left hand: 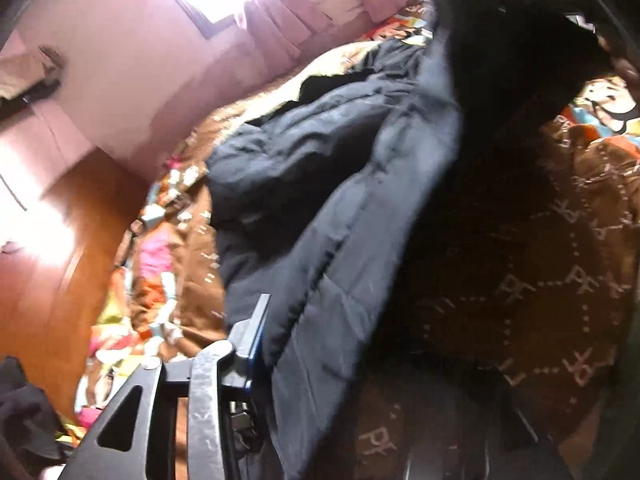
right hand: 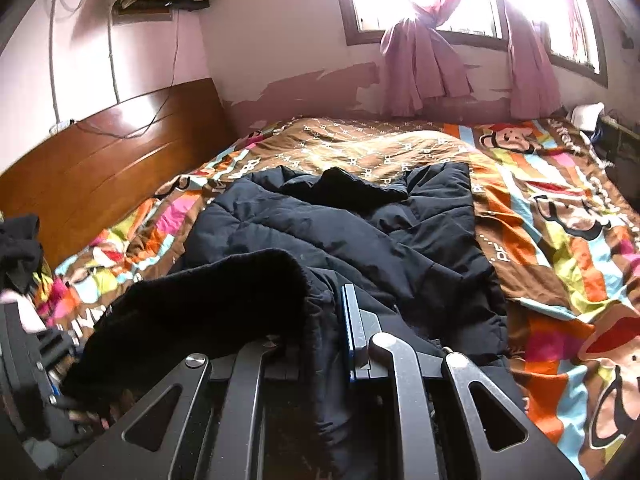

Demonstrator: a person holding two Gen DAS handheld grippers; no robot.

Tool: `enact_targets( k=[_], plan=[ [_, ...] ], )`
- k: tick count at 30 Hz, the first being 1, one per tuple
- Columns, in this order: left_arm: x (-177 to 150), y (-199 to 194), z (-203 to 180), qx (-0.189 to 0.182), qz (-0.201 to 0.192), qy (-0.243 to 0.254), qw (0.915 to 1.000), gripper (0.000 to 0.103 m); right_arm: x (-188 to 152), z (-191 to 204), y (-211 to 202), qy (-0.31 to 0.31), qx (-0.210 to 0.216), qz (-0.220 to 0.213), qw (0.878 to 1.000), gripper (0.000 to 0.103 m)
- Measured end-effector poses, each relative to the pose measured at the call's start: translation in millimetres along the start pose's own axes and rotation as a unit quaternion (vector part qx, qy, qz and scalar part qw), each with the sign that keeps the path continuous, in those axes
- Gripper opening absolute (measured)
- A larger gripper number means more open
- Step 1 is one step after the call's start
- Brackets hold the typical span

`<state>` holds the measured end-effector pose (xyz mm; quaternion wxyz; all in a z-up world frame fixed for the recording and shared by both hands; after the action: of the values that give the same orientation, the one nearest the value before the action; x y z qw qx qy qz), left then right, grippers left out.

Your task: Fold large clothes

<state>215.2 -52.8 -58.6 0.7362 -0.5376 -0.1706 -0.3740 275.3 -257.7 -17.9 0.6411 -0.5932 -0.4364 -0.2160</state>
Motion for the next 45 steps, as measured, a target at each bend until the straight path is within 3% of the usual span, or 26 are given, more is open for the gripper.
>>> enact_targets(
  k=[2, 8, 15, 27, 32, 38, 45],
  plan=[
    [3, -7, 2, 0.019, -0.026, 0.002, 0.9995, 0.031, -12, 5, -11, -0.031, -0.027, -0.005, 0.999, 0.013],
    [15, -29, 9, 0.023, -0.084, -0.023, 0.9959, 0.013, -43, 7, -37, -0.064, -0.078, -0.002, 0.995, 0.012],
    [30, -76, 22, 0.061, -0.152, -0.034, 0.9859, 0.009, -37, 21, -97, -0.093, -0.124, -0.078, 0.985, 0.007],
    [22, -168, 64, 0.045, -0.198, -0.083, 0.9756, 0.008, -12, 56, -193, -0.112, -0.112, -0.181, 0.971, 0.006],
    [9, -202, 78, 0.038, -0.213, -0.103, 0.9708, 0.007, -8, 68, -232, -0.095, -0.064, -0.204, 0.972, 0.006],
    [8, -216, 89, 0.025, -0.208, -0.101, 0.9726, 0.007, -6, 79, -257, -0.121, -0.052, -0.205, 0.970, 0.006],
    [33, -184, 90, 0.014, -0.195, -0.091, 0.9765, 0.007, 19, 72, -224, -0.137, -0.074, -0.185, 0.970, 0.007]
  ],
)
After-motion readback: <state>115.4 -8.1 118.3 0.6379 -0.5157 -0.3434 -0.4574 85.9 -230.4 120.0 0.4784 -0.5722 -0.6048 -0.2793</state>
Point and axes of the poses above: each gripper's, at about its wrist camera, not at the fingertips, and y roughly the way its jaws point, z to its left, x to its top, the point moved 5 cm from there along y, roughly the way its jaws point, and after that the axes turned 11 degrees about -y, right-handed, at the moved point
